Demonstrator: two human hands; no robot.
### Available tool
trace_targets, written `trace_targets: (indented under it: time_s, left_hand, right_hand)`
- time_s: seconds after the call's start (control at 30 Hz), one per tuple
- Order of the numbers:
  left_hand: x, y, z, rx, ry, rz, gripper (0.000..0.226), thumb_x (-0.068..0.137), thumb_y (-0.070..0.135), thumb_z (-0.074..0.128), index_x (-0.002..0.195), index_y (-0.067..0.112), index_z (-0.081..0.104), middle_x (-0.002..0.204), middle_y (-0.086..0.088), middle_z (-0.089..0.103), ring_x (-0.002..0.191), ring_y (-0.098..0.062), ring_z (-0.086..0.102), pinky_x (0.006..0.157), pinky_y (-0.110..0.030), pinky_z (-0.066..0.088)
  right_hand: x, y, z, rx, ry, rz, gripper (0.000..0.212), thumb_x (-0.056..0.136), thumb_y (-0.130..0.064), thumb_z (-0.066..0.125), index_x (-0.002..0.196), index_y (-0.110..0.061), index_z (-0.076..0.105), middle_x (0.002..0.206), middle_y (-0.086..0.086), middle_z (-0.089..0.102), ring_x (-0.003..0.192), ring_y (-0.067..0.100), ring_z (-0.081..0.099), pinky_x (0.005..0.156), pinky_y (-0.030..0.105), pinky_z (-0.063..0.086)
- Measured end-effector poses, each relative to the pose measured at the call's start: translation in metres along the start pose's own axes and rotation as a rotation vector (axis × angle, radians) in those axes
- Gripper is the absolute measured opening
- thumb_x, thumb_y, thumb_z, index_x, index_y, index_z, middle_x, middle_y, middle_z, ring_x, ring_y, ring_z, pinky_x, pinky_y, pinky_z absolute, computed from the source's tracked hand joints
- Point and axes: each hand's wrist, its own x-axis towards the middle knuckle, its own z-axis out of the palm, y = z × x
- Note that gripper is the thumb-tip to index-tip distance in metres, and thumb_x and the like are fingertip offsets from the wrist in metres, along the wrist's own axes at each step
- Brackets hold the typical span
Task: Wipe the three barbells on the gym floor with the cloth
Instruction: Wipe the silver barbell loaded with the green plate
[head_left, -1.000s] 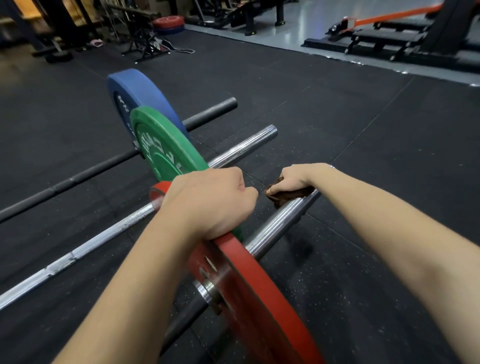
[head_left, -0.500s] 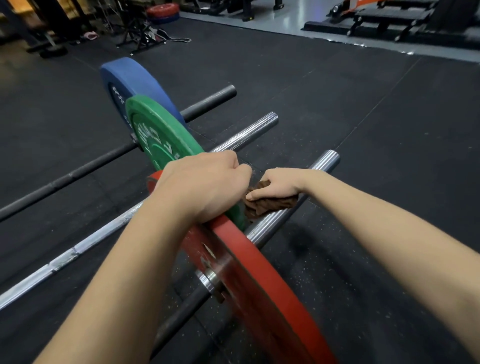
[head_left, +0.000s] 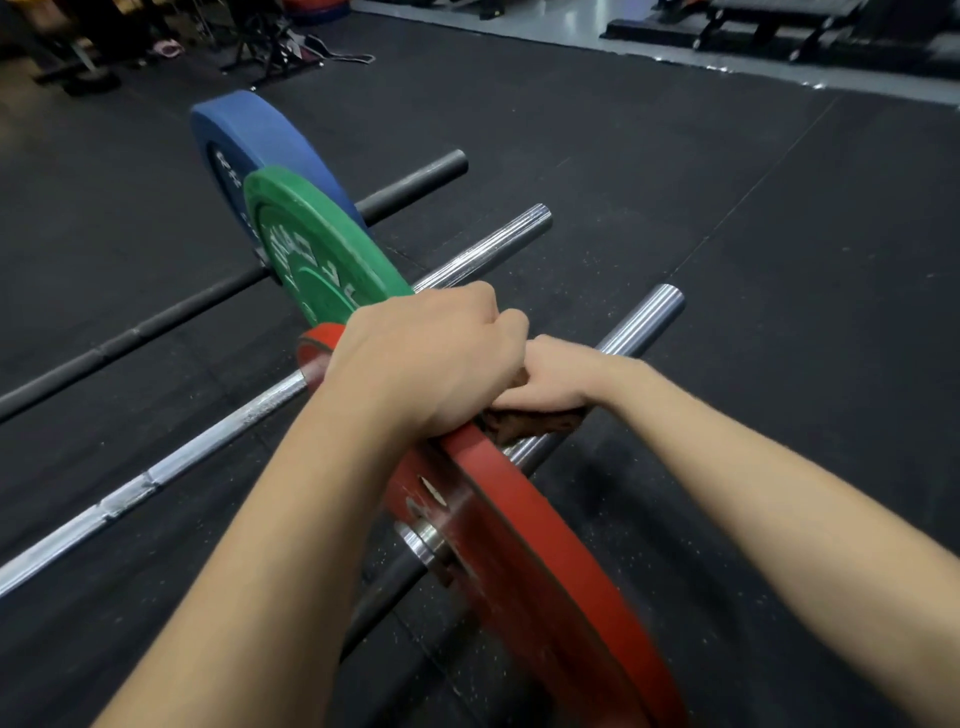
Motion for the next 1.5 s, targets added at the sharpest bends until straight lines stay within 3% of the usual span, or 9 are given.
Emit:
trace_targets:
  time_s: [0.27,0.4,0.53,0.63,0.73,0.83,0.9,1.23,1.5]
  left_hand:
    - [-0.001,-0.006,-0.004,-0.035,0.012,-0.027,0.033,0.099,0.042,0.027,0.091,0.022,0.052,0.094,0.003,0.060,0.098,-0.029,0.054,0.088,-0.041,0.040]
    - [0.000,-0.006,-0.003,-0.042,0.016,-0.027,0.033,0.099,0.043,0.027,0.092,0.022,0.052,0.092,0.004,0.059,0.096,-0.028,0.054,0.084,-0.041,0.038]
    - [0.002,-0.005,-0.002,-0.033,0.017,-0.029,0.033,0.098,0.044,0.027,0.091,0.022,0.051,0.092,0.004,0.059,0.096,-0.028,0.054,0.085,-0.041,0.038]
    - [0.003,-0.006,-0.001,-0.013,0.035,-0.021,0.033,0.098,0.045,0.027,0.087,0.022,0.048,0.087,0.005,0.057,0.094,-0.028,0.054,0.082,-0.040,0.037]
    - [0.005,-0.009,0.000,0.007,0.040,-0.014,0.035,0.098,0.046,0.026,0.084,0.021,0.047,0.086,0.005,0.057,0.093,-0.028,0.054,0.080,-0.039,0.035]
    - [0.007,-0.010,-0.001,0.020,0.031,-0.025,0.039,0.098,0.048,0.024,0.083,0.020,0.046,0.086,0.005,0.058,0.094,-0.029,0.054,0.083,-0.040,0.037]
    - [0.007,-0.011,-0.002,0.023,0.028,-0.026,0.040,0.097,0.050,0.024,0.083,0.020,0.047,0.087,0.005,0.058,0.095,-0.030,0.055,0.085,-0.040,0.038]
    - [0.010,-0.012,-0.003,0.062,-0.011,-0.033,0.042,0.097,0.051,0.023,0.085,0.020,0.049,0.094,0.002,0.059,0.098,-0.030,0.055,0.089,-0.041,0.039]
    - [0.010,-0.011,-0.003,0.037,-0.025,-0.039,0.044,0.098,0.051,0.021,0.088,0.020,0.052,0.102,0.000,0.061,0.102,-0.030,0.055,0.098,-0.043,0.042]
  right_hand:
    - [-0.007,-0.008,-0.004,0.136,0.007,0.018,0.060,0.068,-0.074,0.048,0.070,-0.016,0.066,0.067,-0.001,0.069,0.070,0.018,0.066,0.063,0.033,0.051]
    - [-0.022,-0.023,0.014,0.079,0.164,-0.040,0.046,0.070,-0.067,0.044,0.056,-0.023,0.051,0.051,-0.003,0.054,0.058,0.017,0.055,0.057,0.031,0.038]
    - [-0.045,-0.021,0.047,0.187,0.410,-0.180,0.037,0.075,-0.061,0.056,0.072,-0.024,0.060,0.068,-0.011,0.060,0.069,0.011,0.057,0.064,0.030,0.042]
    - [-0.063,-0.015,0.067,0.494,0.625,-0.216,0.024,0.074,-0.043,0.070,0.082,-0.021,0.068,0.077,-0.012,0.064,0.074,0.007,0.061,0.072,0.022,0.047]
    - [-0.062,-0.010,0.051,1.070,0.991,0.099,0.013,0.079,-0.029,0.072,0.082,-0.017,0.071,0.078,-0.002,0.075,0.074,0.016,0.072,0.070,0.034,0.058]
    - [-0.054,0.017,0.013,1.750,1.379,0.353,0.026,0.089,-0.031,0.070,0.097,-0.006,0.068,0.093,0.012,0.078,0.083,0.030,0.076,0.072,0.048,0.063]
    - [-0.055,0.046,-0.001,1.921,1.536,0.451,0.030,0.091,-0.035,0.072,0.107,-0.010,0.067,0.102,0.005,0.077,0.083,0.020,0.077,0.072,0.038,0.063]
    - [-0.037,0.098,0.034,2.256,1.395,0.519,0.051,0.099,-0.048,0.060,0.140,-0.018,0.057,0.136,0.003,0.064,0.110,0.021,0.066,0.106,0.038,0.049]
    - [-0.020,0.117,0.025,2.199,1.181,0.425,0.049,0.101,-0.050,0.054,0.133,-0.015,0.064,0.121,0.006,0.072,0.109,0.024,0.070,0.105,0.043,0.052]
